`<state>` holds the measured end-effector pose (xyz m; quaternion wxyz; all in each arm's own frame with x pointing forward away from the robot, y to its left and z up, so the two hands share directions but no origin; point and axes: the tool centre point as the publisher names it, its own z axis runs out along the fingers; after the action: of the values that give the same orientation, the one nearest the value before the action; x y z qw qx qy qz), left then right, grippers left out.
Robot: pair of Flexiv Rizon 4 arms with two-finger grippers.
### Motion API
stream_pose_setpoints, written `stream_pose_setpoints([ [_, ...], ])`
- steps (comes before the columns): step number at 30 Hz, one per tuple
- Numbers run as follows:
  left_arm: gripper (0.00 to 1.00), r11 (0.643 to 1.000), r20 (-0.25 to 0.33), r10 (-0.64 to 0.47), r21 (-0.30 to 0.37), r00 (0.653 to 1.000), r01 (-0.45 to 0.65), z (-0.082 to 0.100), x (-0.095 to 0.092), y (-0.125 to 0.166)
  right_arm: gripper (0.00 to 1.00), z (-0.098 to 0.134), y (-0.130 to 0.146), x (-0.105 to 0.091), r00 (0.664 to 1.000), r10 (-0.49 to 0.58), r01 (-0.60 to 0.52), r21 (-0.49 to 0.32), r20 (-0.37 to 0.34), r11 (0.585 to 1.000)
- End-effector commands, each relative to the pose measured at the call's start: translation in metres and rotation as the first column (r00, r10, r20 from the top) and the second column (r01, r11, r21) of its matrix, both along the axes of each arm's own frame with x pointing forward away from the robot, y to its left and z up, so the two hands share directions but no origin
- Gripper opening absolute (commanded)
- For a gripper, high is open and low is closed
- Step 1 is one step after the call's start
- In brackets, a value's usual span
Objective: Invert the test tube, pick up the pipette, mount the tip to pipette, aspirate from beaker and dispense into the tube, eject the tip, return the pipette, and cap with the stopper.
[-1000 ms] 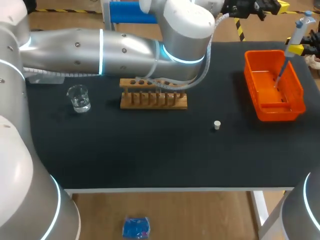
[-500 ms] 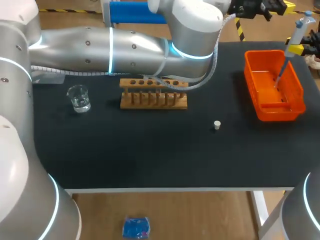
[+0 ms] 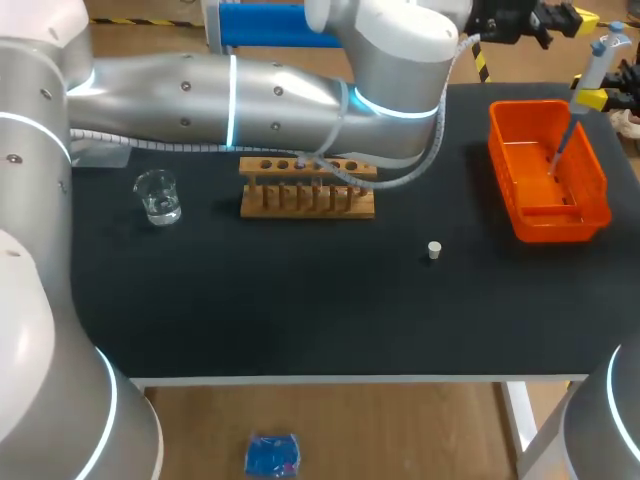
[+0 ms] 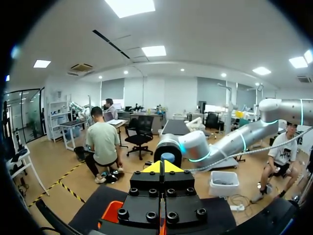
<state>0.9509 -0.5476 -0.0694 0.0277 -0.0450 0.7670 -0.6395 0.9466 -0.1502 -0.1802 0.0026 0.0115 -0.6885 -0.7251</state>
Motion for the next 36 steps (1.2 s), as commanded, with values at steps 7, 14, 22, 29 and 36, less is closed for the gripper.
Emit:
stream_pose_setpoints([
  [7, 0.0, 0.982, 0.045, -0.03, -0.187, 0.999, 0.038, -0.007, -0.004, -0.008, 0.0, 0.0, -0.001, 0.001, 1.0, 0.003, -0.003, -0.003, 0.0, 1.0],
  [14, 0.0, 0.977, 0.066, -0.072, -0.197, 0.995, 0.083, -0.008, -0.004, -0.008, 0.0, 0.0, -0.001, 0.001, 1.0, 0.003, -0.003, -0.003, 0.0, 1.0],
  [22, 0.0, 0.976, 0.076, -0.087, -0.195, 0.993, 0.101, -0.006, 0.0, -0.007, 0.0, 0.0, -0.001, 0.001, 1.0, 0.003, -0.003, -0.003, 0.0, 1.0],
  [29, 0.0, 0.971, 0.07, -0.112, -0.206, 0.991, 0.124, -0.011, 0.005, -0.009, 0.0, 0.0, -0.001, 0.001, 1.0, 0.003, -0.003, -0.003, 0.0, 1.0],
  [36, 0.0, 0.968, 0.073, -0.128, -0.208, 0.989, 0.14, -0.009, 0.007, -0.011, 0.0, 0.0, -0.001, 0.001, 1.0, 0.003, -0.003, -0.003, 0.0, 1.0],
])
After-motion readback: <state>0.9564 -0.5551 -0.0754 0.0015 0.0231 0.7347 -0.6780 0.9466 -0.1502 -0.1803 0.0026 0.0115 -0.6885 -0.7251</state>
